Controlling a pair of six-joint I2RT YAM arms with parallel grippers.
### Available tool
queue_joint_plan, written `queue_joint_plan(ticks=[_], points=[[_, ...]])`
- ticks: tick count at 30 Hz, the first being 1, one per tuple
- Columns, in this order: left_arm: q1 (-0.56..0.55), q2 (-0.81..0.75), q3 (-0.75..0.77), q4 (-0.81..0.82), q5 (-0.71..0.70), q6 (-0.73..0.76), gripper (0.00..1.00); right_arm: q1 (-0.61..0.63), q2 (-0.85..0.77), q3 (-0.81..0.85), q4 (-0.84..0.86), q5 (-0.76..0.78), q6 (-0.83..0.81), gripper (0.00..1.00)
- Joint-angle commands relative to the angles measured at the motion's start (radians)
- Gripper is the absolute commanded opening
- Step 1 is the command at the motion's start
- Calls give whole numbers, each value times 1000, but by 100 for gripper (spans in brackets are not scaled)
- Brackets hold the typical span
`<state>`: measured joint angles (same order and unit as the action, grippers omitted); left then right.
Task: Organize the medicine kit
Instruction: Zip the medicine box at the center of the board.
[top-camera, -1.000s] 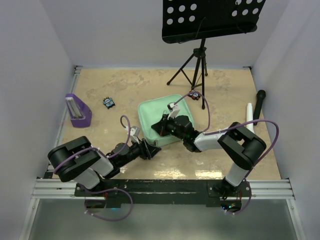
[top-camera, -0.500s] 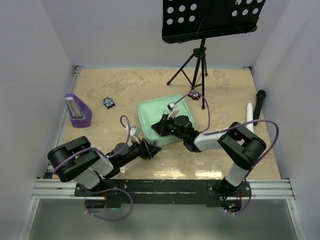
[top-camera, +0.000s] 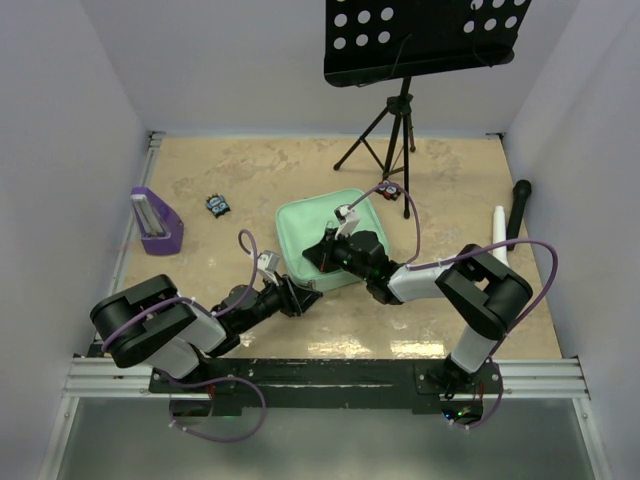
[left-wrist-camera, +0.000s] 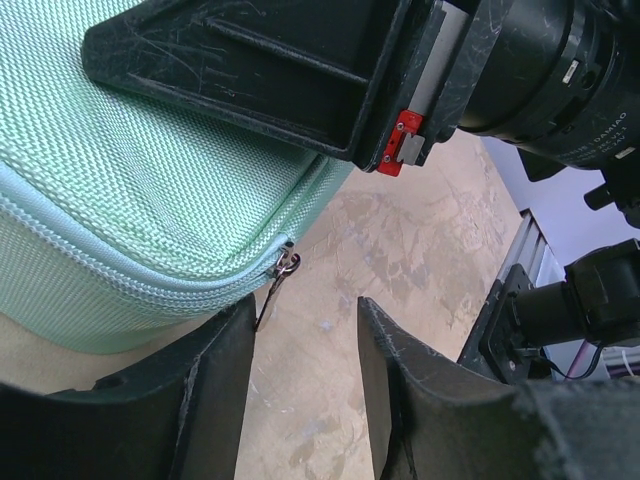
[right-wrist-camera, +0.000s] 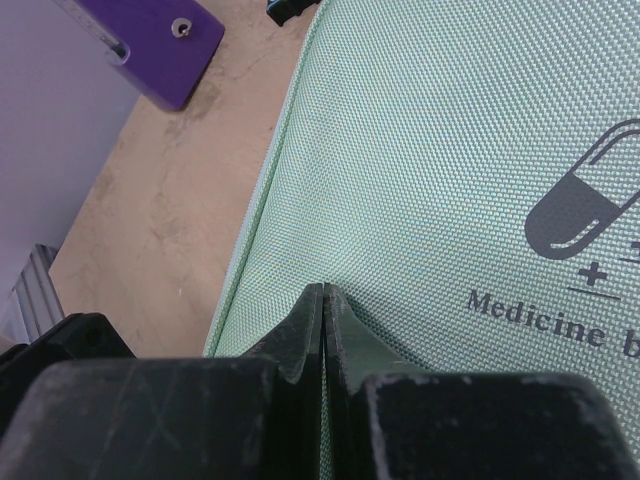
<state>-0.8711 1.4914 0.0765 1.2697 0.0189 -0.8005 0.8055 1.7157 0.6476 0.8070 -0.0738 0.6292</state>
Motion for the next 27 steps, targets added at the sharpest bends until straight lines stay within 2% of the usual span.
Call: queue_joint_plan(ticks=[1, 14, 27], points=[[4, -13, 22, 296, -14, 21, 48, 4, 78, -57, -267, -35, -48, 0], [11, 7, 17, 293, -63, 15, 34, 4, 61, -57, -276, -35, -48, 0], [14, 21, 9, 290, -74, 7, 25, 6, 53, -57, -278, -37, -48, 0]])
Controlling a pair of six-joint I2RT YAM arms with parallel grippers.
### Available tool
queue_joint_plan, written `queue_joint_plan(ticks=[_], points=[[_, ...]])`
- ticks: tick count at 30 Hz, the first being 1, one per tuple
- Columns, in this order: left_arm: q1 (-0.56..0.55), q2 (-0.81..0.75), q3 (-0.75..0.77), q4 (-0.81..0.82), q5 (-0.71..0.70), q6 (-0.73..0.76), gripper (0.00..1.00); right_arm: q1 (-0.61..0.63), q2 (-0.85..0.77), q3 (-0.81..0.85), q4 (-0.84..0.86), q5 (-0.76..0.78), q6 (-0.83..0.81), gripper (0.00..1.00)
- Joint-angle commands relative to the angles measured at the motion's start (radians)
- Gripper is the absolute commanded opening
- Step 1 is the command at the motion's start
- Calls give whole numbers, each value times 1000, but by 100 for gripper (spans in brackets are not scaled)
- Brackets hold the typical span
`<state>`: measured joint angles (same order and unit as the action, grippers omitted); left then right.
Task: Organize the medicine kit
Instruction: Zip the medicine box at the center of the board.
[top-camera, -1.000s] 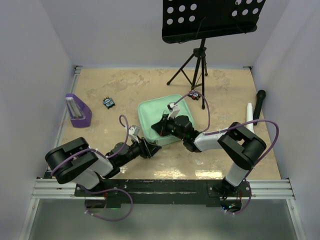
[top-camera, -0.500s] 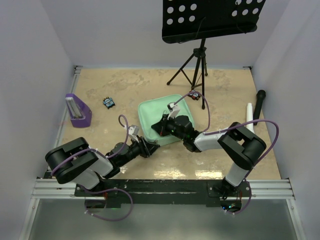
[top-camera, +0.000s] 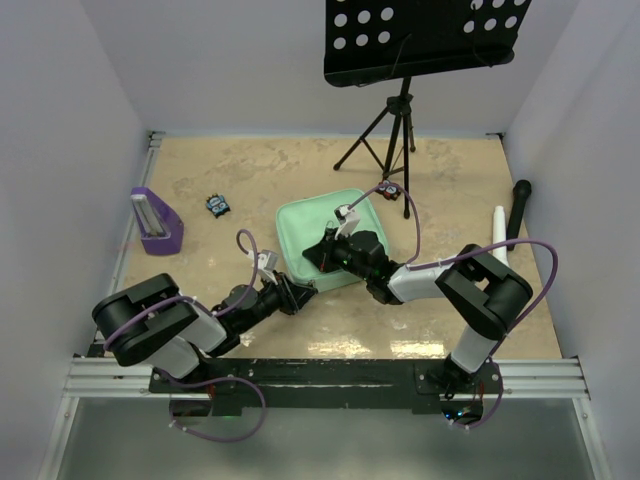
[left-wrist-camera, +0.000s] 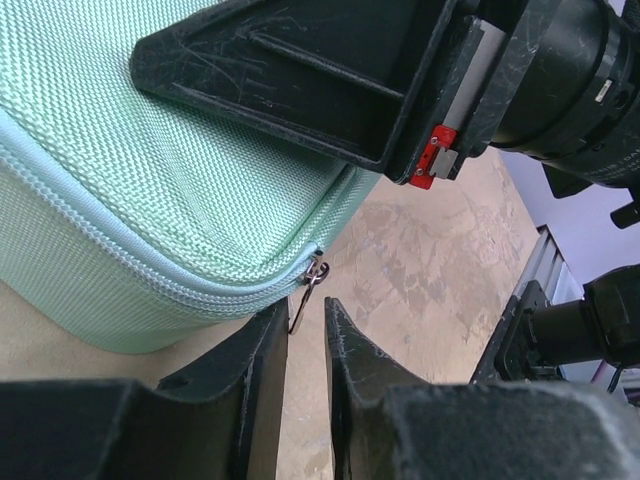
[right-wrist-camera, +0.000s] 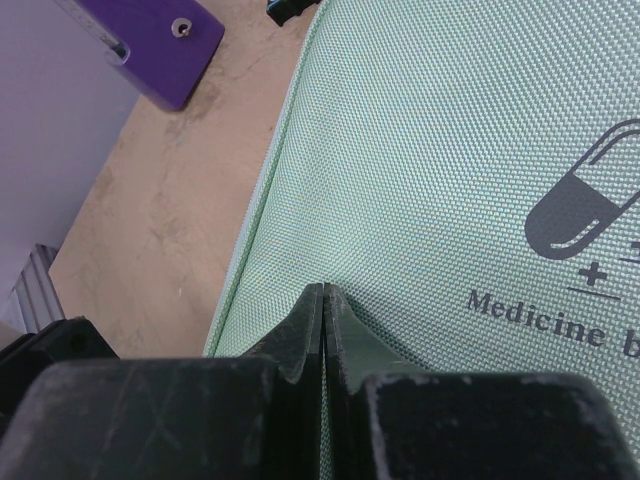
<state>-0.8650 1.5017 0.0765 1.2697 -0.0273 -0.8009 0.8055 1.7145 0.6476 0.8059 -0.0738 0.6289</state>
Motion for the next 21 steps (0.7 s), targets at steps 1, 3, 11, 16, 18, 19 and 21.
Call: queue_joint_plan(ticks=[1, 3, 11, 16, 18, 19, 21], points=[[8, 11, 9, 290, -29, 6, 24, 6, 54, -57, -278, -35, -47, 0], [8, 12, 8, 290, -33, 6, 22, 8, 50, -59, -280, -35, -49, 0], [12, 12, 3, 290, -43, 2, 17, 8, 46, -62, -283, -35, -49, 0], [14, 14, 3, 295, -46, 0, 12, 4, 39, -65, -289, -32, -52, 0], [14, 15, 5, 296, -46, 0, 10, 6, 36, -66, -290, -31, -51, 0], [15, 15, 5, 296, -46, 0, 9, 6, 34, -66, -292, -30, -52, 0], [14, 17, 3, 303, -46, 0, 1, 6, 31, -68, -294, -30, -54, 0]])
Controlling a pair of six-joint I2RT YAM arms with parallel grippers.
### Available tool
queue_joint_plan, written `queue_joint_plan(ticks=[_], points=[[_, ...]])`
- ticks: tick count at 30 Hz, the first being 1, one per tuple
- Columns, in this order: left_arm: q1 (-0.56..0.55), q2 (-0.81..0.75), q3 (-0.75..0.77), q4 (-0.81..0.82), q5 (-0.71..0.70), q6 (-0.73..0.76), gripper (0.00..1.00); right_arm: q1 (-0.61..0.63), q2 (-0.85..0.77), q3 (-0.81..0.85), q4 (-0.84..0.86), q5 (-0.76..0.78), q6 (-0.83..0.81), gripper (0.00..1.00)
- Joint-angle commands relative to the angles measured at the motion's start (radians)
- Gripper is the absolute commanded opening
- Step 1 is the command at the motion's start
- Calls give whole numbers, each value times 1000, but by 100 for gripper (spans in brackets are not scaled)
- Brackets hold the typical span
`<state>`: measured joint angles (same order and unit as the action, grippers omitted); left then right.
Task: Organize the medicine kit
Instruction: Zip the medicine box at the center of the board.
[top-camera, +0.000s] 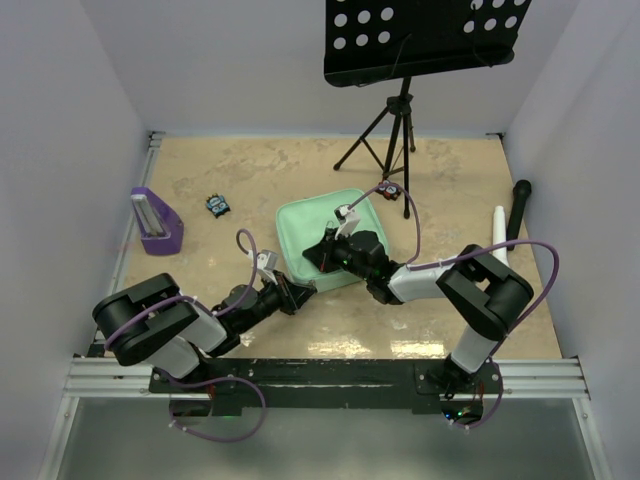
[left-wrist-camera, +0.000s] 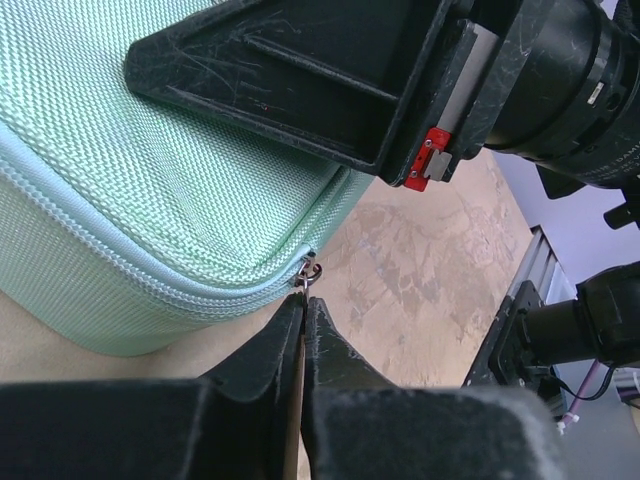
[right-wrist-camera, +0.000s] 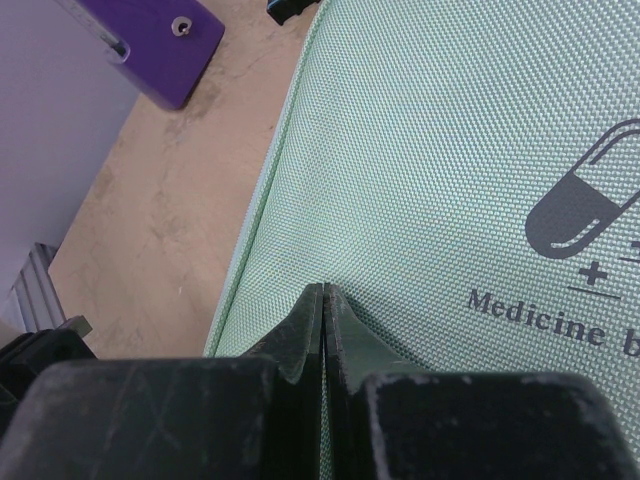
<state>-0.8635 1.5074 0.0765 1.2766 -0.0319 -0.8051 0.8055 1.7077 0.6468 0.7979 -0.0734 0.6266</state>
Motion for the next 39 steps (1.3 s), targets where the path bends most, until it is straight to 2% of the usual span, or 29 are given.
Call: queue_joint_plan(ticks=[1, 6, 12, 28, 39], points=[[14, 11, 2, 297, -42, 1, 0, 6, 35, -68, -286, -31, -50, 0], [17, 10, -9, 284, -48, -9, 0, 6, 24, -73, -285, -29, -51, 0], [21, -32, -20, 173, -45, -23, 0, 6, 23, -64, -304, -20, -48, 0], [26, -335, -46, -359, -151, -20, 0, 6, 27, -55, -345, 3, -33, 0], [37, -512, -44, -618, -237, -9, 0, 6, -2, -64, -345, 18, -21, 0]])
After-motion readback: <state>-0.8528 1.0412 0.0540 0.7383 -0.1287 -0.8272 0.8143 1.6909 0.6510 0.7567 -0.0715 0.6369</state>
